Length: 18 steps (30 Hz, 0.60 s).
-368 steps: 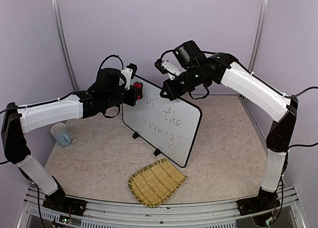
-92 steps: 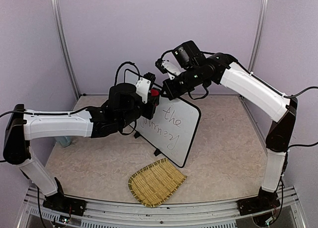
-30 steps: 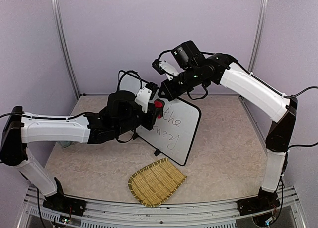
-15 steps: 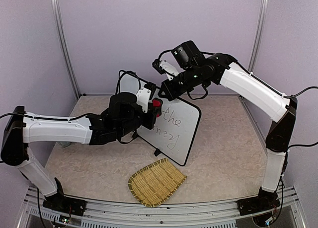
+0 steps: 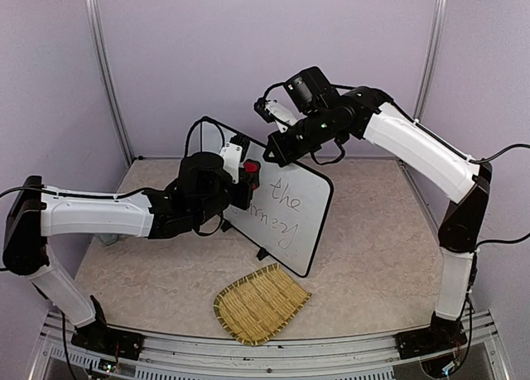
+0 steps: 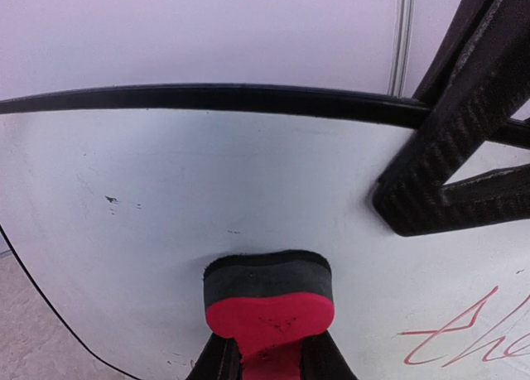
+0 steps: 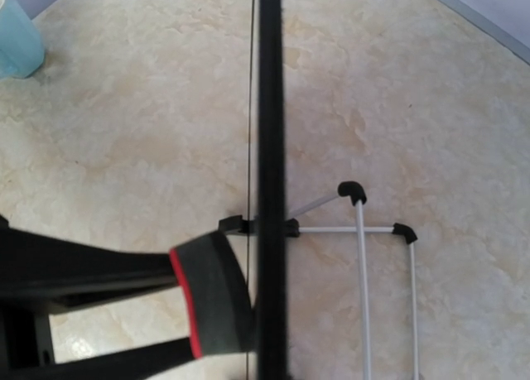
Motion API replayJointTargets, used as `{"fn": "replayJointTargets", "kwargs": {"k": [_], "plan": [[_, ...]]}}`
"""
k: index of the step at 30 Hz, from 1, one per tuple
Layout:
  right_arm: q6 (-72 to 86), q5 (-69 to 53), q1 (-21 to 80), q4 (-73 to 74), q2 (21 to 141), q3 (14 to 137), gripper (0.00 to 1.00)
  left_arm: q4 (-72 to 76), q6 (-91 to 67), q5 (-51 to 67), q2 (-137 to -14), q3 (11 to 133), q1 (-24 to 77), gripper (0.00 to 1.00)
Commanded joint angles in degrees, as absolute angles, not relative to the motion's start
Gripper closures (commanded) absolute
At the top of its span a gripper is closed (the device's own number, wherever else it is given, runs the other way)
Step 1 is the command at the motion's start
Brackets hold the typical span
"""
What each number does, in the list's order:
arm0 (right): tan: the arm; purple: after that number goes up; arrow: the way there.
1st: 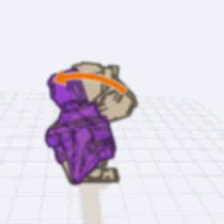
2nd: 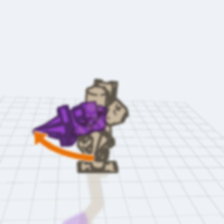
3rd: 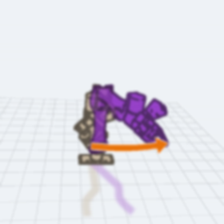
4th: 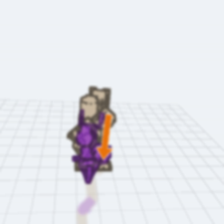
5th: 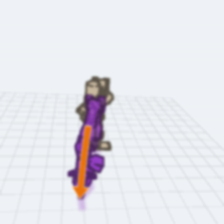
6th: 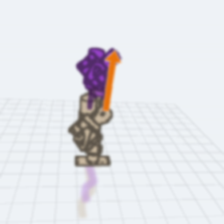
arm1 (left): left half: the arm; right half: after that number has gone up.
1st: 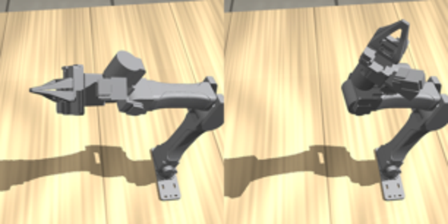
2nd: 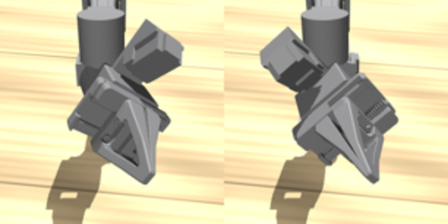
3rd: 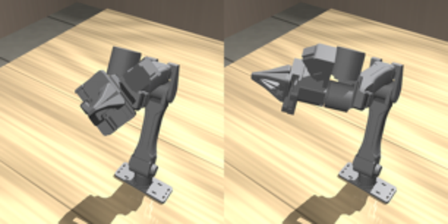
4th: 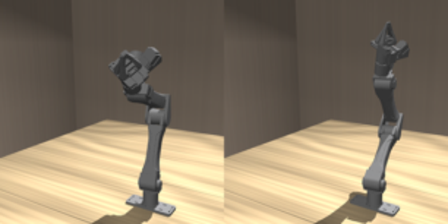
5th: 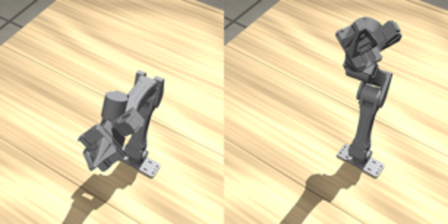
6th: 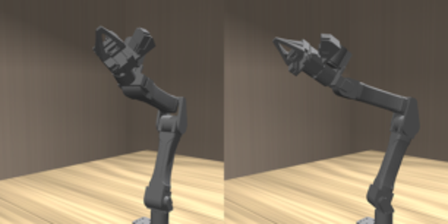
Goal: Erase the whiteboard
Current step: Erase the center of the whiteboard.
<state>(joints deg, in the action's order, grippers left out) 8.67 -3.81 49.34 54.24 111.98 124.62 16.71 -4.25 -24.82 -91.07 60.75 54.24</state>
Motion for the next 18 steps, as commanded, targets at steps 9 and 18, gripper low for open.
{"fn": "replayJointTargets", "kwargs": {"k": [9,18], "plan": [[7.73,-9.25,52.27,60.67,114.15,126.81,0.96,22.35,-5.29,-23.71,-94.48,60.17,57.74,0.83],[8.08,-9.82,52.27,60.70,113.16,126.91,0.80,22.01,-5.11,-25.52,-93.10,58.72,57.74,0.83]]}}
